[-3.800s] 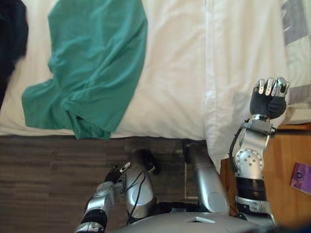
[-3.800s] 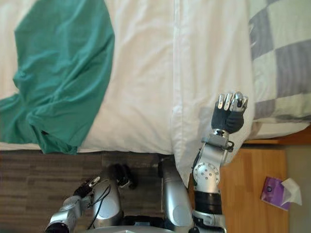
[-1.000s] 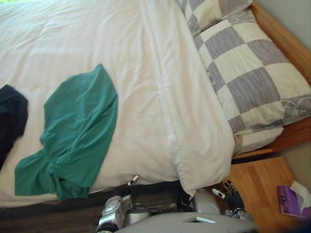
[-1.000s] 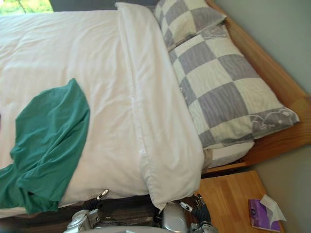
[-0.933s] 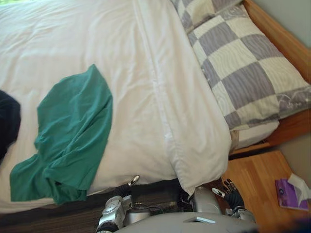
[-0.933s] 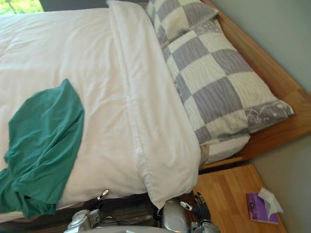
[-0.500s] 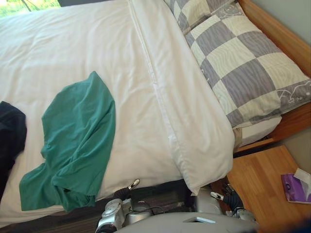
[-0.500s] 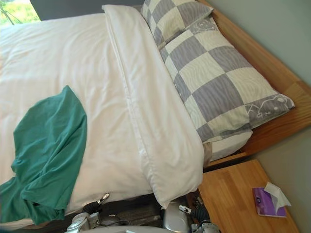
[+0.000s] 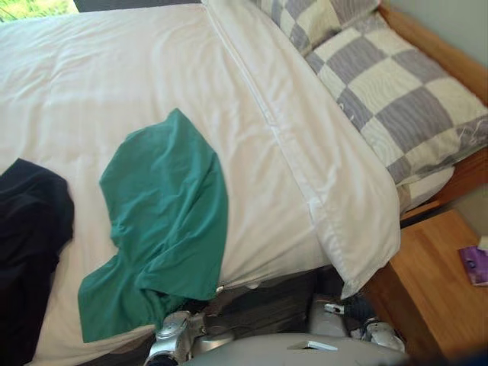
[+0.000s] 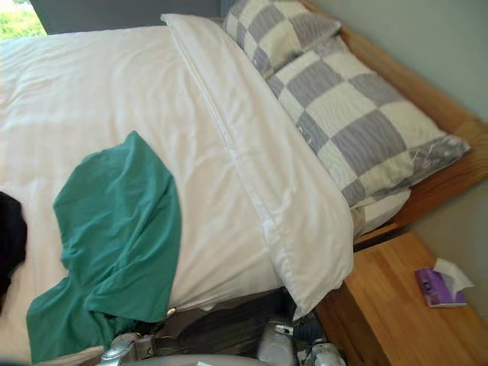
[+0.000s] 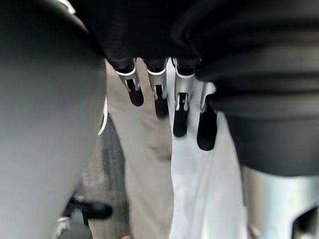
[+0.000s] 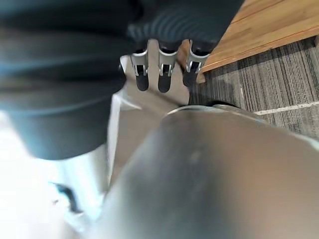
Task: Tidy the bed and pick cloth on bed and put in laundry
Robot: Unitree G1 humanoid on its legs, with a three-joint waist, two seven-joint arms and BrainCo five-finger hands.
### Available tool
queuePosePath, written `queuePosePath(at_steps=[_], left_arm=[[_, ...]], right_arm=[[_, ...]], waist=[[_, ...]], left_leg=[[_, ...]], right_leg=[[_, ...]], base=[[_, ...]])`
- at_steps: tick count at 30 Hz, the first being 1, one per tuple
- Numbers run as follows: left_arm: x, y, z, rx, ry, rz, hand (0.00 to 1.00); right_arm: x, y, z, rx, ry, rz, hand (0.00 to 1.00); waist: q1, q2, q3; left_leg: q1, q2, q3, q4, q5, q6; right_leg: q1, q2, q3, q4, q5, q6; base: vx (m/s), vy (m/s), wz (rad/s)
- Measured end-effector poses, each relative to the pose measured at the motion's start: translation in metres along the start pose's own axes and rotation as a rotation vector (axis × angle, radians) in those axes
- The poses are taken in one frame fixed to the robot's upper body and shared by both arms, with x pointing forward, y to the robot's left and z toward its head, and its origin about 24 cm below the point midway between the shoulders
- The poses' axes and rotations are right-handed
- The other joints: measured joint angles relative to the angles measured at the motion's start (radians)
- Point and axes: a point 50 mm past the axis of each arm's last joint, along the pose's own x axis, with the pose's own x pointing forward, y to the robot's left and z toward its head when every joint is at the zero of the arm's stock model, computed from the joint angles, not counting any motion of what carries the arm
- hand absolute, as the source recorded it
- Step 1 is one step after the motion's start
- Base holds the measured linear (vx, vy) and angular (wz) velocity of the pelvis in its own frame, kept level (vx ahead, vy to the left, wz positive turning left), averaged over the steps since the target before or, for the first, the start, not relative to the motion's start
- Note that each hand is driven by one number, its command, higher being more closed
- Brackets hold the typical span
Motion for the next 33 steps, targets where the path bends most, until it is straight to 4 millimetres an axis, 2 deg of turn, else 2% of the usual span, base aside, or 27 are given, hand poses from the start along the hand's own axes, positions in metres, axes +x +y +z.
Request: queuePosePath(at_steps=[2,3,4,6,7,10,11,12,14,16,17,19,21,22,23,24,25,26,27,28,29,30,31,32,33], left_arm=[[0.001,-0.003,0.002,0.013,0.0,-0.014,0.0],[0.002,-0.003,0.002,0.016,-0.001,-0.014,0.0],[0.002,-0.004,0.002,0.024,0.002,-0.014,0.0],[0.002,-0.004,-0.001,0.038,0.014,-0.011,0.0],[0.001,-0.004,-0.002,0.038,0.018,-0.009,0.0],[0.0,-0.004,-0.005,0.025,0.017,-0.002,0.0],[0.0,-0.005,-0.005,0.008,0.009,0.003,0.0],[0.0,-0.004,-0.001,-0.036,-0.013,0.015,0.0],[0.0,-0.004,0.005,-0.088,-0.049,0.021,0.0],[0.001,-0.006,0.013,-0.116,-0.091,0.016,0.0],[0.002,-0.008,0.015,-0.118,-0.103,0.011,0.0],[0.004,-0.016,0.022,-0.124,-0.14,-0.005,0.0],[0.003,-0.016,0.024,-0.134,-0.16,-0.003,0.0],[0.002,-0.011,0.023,-0.156,-0.173,0.015,0.0],[0.001,-0.008,0.022,-0.177,-0.179,0.035,0.0],[0.001,-0.005,0.023,-0.186,-0.181,0.05,0.0],[-0.001,0.001,0.022,-0.215,-0.187,0.075,0.0],[-0.002,0.005,0.019,-0.237,-0.184,0.092,0.0],[-0.003,0.006,0.017,-0.241,-0.176,0.096,0.0],[-0.002,0.004,0.014,-0.245,-0.163,0.094,0.0],[-0.001,-0.002,0.012,-0.258,-0.152,0.081,0.0],[-0.001,0.001,0.016,-0.24,-0.163,0.083,0.0],[-0.001,0.006,0.016,-0.241,-0.158,0.092,0.0],[-0.002,0.007,0.016,-0.245,-0.156,0.096,0.0],[-0.003,0.007,0.011,-0.265,-0.142,0.101,0.0]], right_arm=[[0.001,0.001,0.004,-0.029,-0.024,0.021,0.0],[0.001,0.002,0.004,-0.035,-0.026,0.026,0.0],[0.0,0.002,0.001,-0.046,-0.016,0.037,0.0],[0.0,0.002,0.002,-0.049,-0.019,0.039,0.0],[-0.001,0.001,0.0,-0.059,-0.014,0.049,0.0],[0.002,0.002,0.004,-0.109,-0.014,0.086,0.0],[0.003,0.002,0.005,-0.125,-0.015,0.096,0.0],[0.007,0.002,0.011,-0.146,-0.025,0.111,0.0],[0.014,0.007,0.025,-0.181,-0.059,0.137,0.0],[0.022,0.017,0.044,-0.185,-0.117,0.147,0.0],[0.024,0.019,0.047,-0.166,-0.118,0.132,0.0],[0.032,0.026,0.061,-0.086,-0.138,0.107,0.0],[0.034,0.025,0.067,-0.034,-0.157,0.086,0.0],[0.035,0.022,0.073,0.031,-0.174,0.051,0.0],[0.035,0.018,0.074,0.077,-0.177,0.025,0.0],[0.036,0.015,0.074,0.096,-0.175,0.014,0.0],[0.036,0.009,0.074,0.128,-0.168,-0.012,0.0],[0.035,0.0,0.073,0.155,-0.165,-0.044,0.0],[0.033,-0.002,0.07,0.162,-0.161,-0.054,0.0],[0.032,-0.008,0.07,0.166,-0.164,-0.073,0.0],[0.031,-0.016,0.065,0.173,-0.139,-0.101,0.0],[0.03,-0.013,0.057,0.183,-0.103,-0.095,0.0],[0.026,-0.01,0.043,0.198,-0.054,-0.094,0.0],[0.025,-0.011,0.039,0.212,-0.043,-0.103,0.0],[0.021,-0.01,0.03,0.243,-0.023,-0.118,0.0]], waist=[[-0.007,-0.002,-0.001],[-0.006,-0.008,-0.004],[-0.007,-0.012,-0.006],[-0.018,-0.012,-0.005],[-0.016,-0.017,-0.001],[-0.014,-0.004,-0.01],[-0.007,-0.002,-0.009],[0.015,0.006,-0.001],[0.035,0.003,0.024],[0.038,0.01,0.05],[0.034,0.017,0.066],[0.034,0.03,0.099],[0.046,0.037,0.101],[0.053,0.026,0.107],[0.046,0.022,0.109],[0.04,0.014,0.112],[0.033,0.001,0.112],[0.031,0.005,0.106],[0.029,0.019,0.099],[0.019,0.029,0.091],[0.002,0.035,0.088],[-0.003,0.012,0.093],[-0.001,0.0,0.084],[0.0,0.001,0.084],[-0.002,0.006,0.083]], left_leg=[[-0.03,-0.085,-0.053,-0.118,0.102,0.035],[-0.033,-0.11,-0.069,-0.142,0.122,0.039],[-0.027,-0.147,-0.099,-0.182,0.152,0.047],[-0.015,-0.175,-0.15,-0.218,0.192,0.051],[-0.005,-0.172,-0.167,-0.245,0.222,0.05],[-0.003,-0.15,-0.172,-0.306,0.294,0.05],[-0.007,-0.143,-0.173,-0.318,0.302,0.051],[-0.015,-0.136,-0.172,-0.336,0.32,0.048],[-0.055,-0.142,-0.17,-0.328,0.335,0.052],[-0.125,-0.17,-0.165,-0.306,0.354,0.071],[-0.155,-0.186,-0.138,-0.289,0.368,0.085],[-0.209,-0.223,-0.06,-0.248,0.41,0.131],[-0.215,-0.233,-0.063,-0.245,0.41,0.132],[-0.217,-0.231,-0.049,-0.198,0.343,0.141],[-0.223,-0.219,-0.017,-0.123,0.271,0.145],[-0.235,-0.215,0.004,-0.066,0.247,0.153],[-0.266,-0.172,0.038,0.104,0.19,0.162],[-0.269,-0.079,0.044,0.222,0.15,0.157],[-0.258,-0.037,0.033,0.203,0.161,0.16],[-0.241,-0.027,0.002,0.146,0.17,0.118],[-0.188,-0.085,-0.033,0.02,0.124,0.014],[-0.188,-0.121,-0.023,-0.018,0.144,0.037],[-0.183,-0.149,-0.016,-0.035,0.16,0.052],[-0.184,-0.158,-0.012,-0.026,0.152,0.055],[-0.184,-0.175,-0.011,-0.005,0.136,0.067]], right_leg=[[0.024,0.026,0.005,0.103,-0.181,-0.007],[0.031,0.026,0.007,0.123,-0.223,-0.014],[0.049,0.021,0.019,0.14,-0.285,-0.043],[0.083,0.008,0.031,0.136,-0.339,-0.047],[0.104,0.008,-0.001,0.126,-0.34,-0.052],[0.163,0.032,-0.091,0.047,-0.31,-0.072],[0.164,0.04,-0.099,0.033,-0.303,-0.075],[0.155,0.044,-0.105,0.023,-0.295,-0.076],[0.124,0.04,-0.12,0.028,-0.296,-0.071],[0.087,0.004,-0.151,0.05,-0.295,-0.064],[0.081,-0.018,-0.171,0.056,-0.294,-0.061],[0.092,-0.077,-0.233,0.061,-0.278,-0.055],[0.097,-0.102,-0.259,0.063,-0.266,-0.053],[0.097,-0.12,-0.263,0.075,-0.26,-0.045],[0.095,-0.145,-0.258,0.096,-0.253,-0.037],[0.088,-0.168,-0.256,0.108,-0.245,-0.03],[0.067,-0.206,-0.244,0.121,-0.219,-0.013],[0.042,-0.226,-0.201,0.111,-0.176,0.013],[0.032,-0.227,-0.187,0.104,-0.166,0.028],[0.017,-0.227,-0.173,0.099,-0.165,0.044],[-0.01,-0.238,-0.124,0.102,-0.175,0.096],[-0.024,-0.23,-0.104,0.137,-0.188,0.106],[0.018,-0.208,-0.127,0.087,-0.194,0.074],[0.047,-0.21,-0.135,0.039,-0.172,0.087],[0.084,-0.218,-0.156,-0.013,-0.123,0.089]], base=[[-0.02,0.144,0.88],[-0.05,0.038,0.96],[-0.05,-0.007,0.77],[-0.08,-0.108,0.96],[-0.11,-0.15,0.89],[-0.12,-0.119,0.8],[-0.12,-0.039,0.41],[-0.11,0.013,0.16],[-0.12,0.025,0.22],[-0.07,0.069,0.6],[-0.02,0.12,0.93],[-0.04,0.162,1.0],[-0.03,0.154,0.38],[-0.01,0.209,-0.13],[-0.01,0.23,-0.29],[0.01,0.268,-0.6],[0.01,0.316,-1.07],[0.01,0.353,-1.12],[0.01,0.336,-0.88],[0.01,0.523,-0.38],[0.03,0.461,-0.12],[0.09,0.387,0.02],[0.11,0.078,0.14],[0.09,0.134,0.05],[0.03,0.212,0.06]])
